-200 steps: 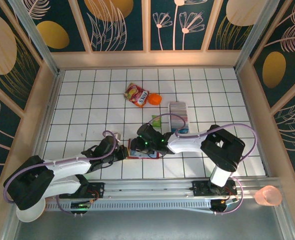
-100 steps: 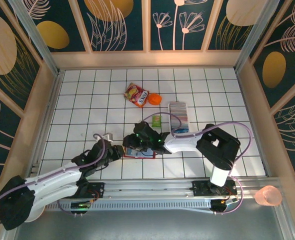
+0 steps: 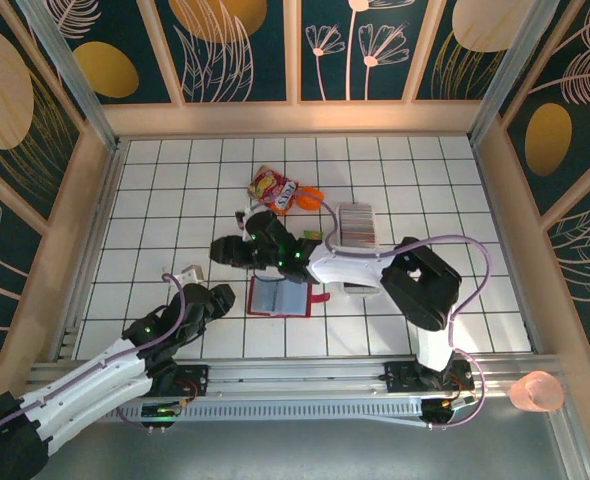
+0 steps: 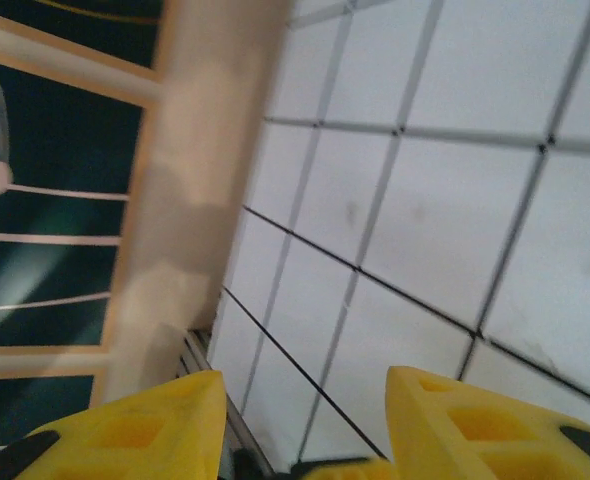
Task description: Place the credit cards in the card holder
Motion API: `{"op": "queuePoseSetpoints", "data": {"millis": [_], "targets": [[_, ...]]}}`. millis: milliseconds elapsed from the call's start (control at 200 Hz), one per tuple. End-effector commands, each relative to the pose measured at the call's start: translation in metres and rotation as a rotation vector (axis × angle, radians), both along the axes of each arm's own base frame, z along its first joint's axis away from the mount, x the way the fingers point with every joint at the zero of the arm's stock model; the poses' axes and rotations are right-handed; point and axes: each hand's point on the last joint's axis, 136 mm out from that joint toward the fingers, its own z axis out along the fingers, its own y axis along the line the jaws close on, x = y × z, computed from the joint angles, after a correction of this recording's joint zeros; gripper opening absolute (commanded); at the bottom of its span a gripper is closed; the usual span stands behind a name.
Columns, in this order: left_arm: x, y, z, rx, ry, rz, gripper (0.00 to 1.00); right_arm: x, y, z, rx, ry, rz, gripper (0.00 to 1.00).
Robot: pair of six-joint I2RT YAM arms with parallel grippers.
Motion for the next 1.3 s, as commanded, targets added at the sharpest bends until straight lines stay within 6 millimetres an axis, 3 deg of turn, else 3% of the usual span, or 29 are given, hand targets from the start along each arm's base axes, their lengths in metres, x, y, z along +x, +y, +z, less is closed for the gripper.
{"op": "queuePoseSetpoints", "data": {"millis": [0,135,205,280,355,405,440,530,671,736,826,1066,1296], "targets": [[0.002,-0.002,0.011,0.003,-0.017,-0.005,0.54,0.021,-0.032,0.049,-0.043,-0.176,-0.010,0.48],[0.004,-0.024,0.011,-0.023,-0.005,-0.094,0.62,0.046,-0.101,0.081,-0.217,-0.415,-0.060,0.52],[0.007,-0.034,0.009,-0.015,0.009,-0.133,0.64,0.049,-0.140,0.096,-0.335,-0.619,-0.023,0.54],[0.012,-0.040,0.010,0.015,0.016,-0.156,0.67,0.044,-0.181,0.097,-0.531,-0.883,0.075,0.55],[0.015,-0.045,0.010,0.032,0.014,-0.177,0.70,0.036,-0.221,0.079,-0.763,-1.107,0.220,0.59],[0.016,-0.049,0.009,0.025,0.013,-0.190,0.72,0.035,-0.251,0.067,-0.902,-1.192,0.286,0.85],[0.016,-0.052,0.008,0.017,0.014,-0.200,0.73,0.033,-0.270,0.056,-0.967,-1.209,0.349,0.93],[0.015,-0.057,0.002,0.010,0.032,-0.220,0.74,0.022,-0.308,0.027,-1.044,-1.190,0.574,0.99],[0.013,-0.062,-0.005,0.016,0.053,-0.248,0.75,0.032,-0.362,-0.024,-1.314,-1.117,0.782,0.99],[0.012,-0.062,-0.007,0.015,0.060,-0.251,0.75,0.036,-0.368,-0.042,-1.369,-1.119,0.833,0.99],[0.010,-0.064,-0.010,0.007,0.068,-0.261,0.74,0.043,-0.360,-0.052,-1.351,-1.145,0.810,0.99],[0.004,-0.065,-0.016,-0.007,0.083,-0.285,0.64,0.062,-0.342,-0.072,-1.349,-1.168,0.792,0.98],[0.000,-0.065,-0.019,-0.019,0.091,-0.293,0.59,0.067,-0.328,-0.091,-1.327,-1.137,0.848,0.94]]}}
